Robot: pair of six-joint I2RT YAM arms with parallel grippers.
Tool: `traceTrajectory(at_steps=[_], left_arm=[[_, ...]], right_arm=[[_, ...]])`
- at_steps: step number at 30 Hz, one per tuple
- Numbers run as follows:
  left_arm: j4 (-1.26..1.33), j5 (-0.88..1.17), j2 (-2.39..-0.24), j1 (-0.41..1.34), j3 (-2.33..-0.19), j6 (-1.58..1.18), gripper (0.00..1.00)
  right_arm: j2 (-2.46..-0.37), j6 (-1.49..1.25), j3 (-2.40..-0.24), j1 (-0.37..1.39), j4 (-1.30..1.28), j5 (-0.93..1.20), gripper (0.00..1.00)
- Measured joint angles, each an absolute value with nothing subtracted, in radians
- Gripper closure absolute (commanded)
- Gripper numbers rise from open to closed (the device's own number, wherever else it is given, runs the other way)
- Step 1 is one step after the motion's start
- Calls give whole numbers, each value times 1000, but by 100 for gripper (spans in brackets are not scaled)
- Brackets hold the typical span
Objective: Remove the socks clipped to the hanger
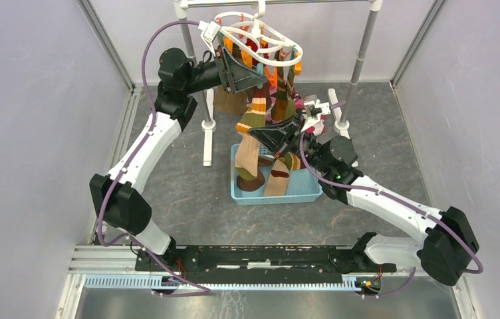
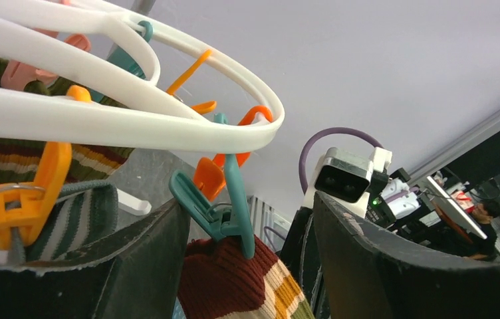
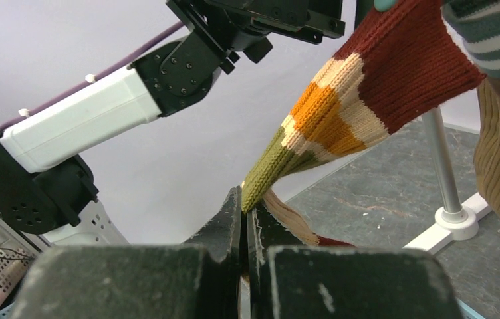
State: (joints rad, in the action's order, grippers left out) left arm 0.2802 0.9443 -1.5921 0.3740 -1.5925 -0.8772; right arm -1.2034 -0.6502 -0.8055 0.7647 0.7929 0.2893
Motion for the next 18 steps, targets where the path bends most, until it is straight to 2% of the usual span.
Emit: traceTrajectory(at_steps=[6, 15, 18], left_arm=[[363, 945, -1610, 371, -1592, -944, 34], [379, 942, -1623, 368, -1598, -963, 63], [368, 933, -1625, 363, -1605, -963, 76]], right_arm=[[-1191, -669, -807, 765, 796, 300, 100], [-1192, -688, -818, 765, 791, 318, 100], [-1192, -687, -823, 765, 783, 319, 100]])
